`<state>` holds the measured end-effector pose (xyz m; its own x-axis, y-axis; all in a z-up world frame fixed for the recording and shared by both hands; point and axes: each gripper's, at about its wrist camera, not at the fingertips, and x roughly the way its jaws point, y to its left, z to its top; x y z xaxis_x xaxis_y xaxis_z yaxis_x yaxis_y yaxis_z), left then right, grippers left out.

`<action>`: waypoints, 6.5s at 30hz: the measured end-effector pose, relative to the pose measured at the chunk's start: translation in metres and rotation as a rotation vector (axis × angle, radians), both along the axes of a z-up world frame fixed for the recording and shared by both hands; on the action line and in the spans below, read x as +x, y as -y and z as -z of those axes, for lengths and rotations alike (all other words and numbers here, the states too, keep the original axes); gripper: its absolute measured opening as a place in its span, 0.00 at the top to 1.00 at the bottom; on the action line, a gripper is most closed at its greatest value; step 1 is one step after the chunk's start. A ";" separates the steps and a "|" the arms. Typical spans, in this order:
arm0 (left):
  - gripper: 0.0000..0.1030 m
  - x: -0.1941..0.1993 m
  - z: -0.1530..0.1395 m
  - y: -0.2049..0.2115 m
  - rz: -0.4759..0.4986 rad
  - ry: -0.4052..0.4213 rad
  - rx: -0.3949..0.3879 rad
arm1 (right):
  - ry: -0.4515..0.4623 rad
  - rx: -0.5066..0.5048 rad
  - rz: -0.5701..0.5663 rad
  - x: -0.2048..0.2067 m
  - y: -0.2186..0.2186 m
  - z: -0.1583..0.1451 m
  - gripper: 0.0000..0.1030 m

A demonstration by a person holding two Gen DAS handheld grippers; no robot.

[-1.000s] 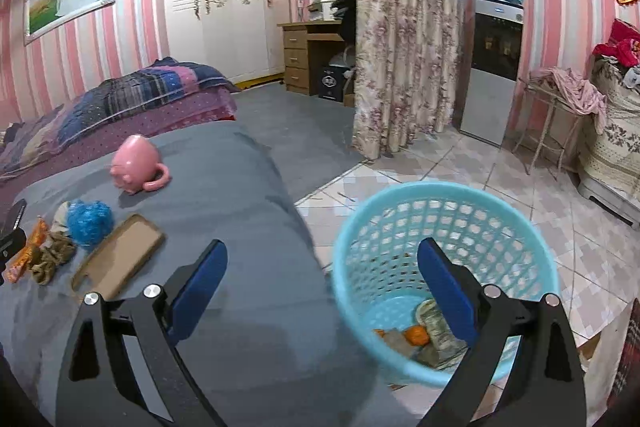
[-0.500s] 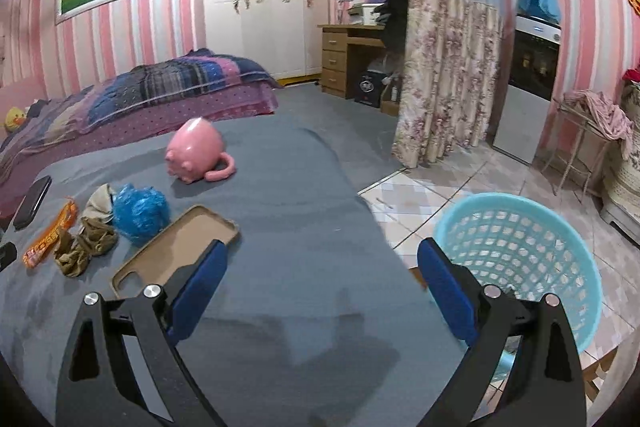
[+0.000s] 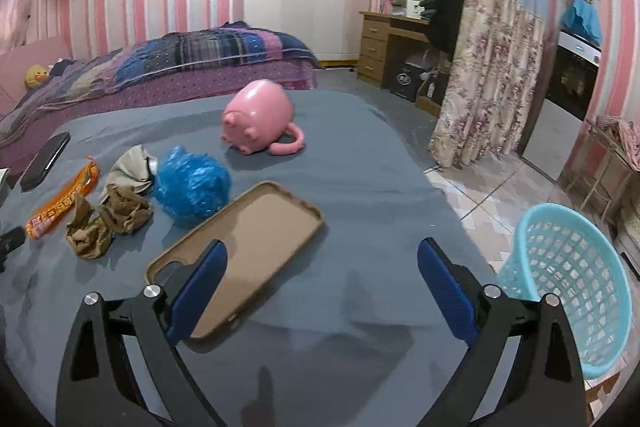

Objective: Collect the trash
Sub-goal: 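Move both tools back over the bed toward the remaining trash, then grasp the long orange snack packet with the left tool, then grasp the blue plastic bag with the right tool, then carry the orange packet and blue bag over the blue basket, then open the left tool over the basket while the right tool releases the blue bag, then move both tools back over the bed toward the brown paper and cloth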

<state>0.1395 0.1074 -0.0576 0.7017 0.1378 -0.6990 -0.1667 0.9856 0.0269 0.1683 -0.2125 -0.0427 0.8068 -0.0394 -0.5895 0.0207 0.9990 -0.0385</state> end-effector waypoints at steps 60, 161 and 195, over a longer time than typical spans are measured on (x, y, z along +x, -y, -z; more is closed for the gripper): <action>0.95 0.017 -0.069 0.105 0.242 0.134 0.057 | -0.004 -0.003 0.101 -0.036 0.096 -0.028 0.74; 0.11 0.071 -0.049 0.435 0.600 0.142 0.002 | 0.042 0.101 0.557 -0.069 0.304 0.000 0.74; 0.07 0.057 -0.069 0.399 0.543 0.172 0.044 | 0.104 0.052 0.503 -0.064 0.260 -0.032 0.08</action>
<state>0.1963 -0.2920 0.0117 0.7834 -0.2481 -0.5699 0.3576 0.9298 0.0868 0.1043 -0.4727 -0.0108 0.7499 -0.4103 -0.5189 0.5003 0.8650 0.0390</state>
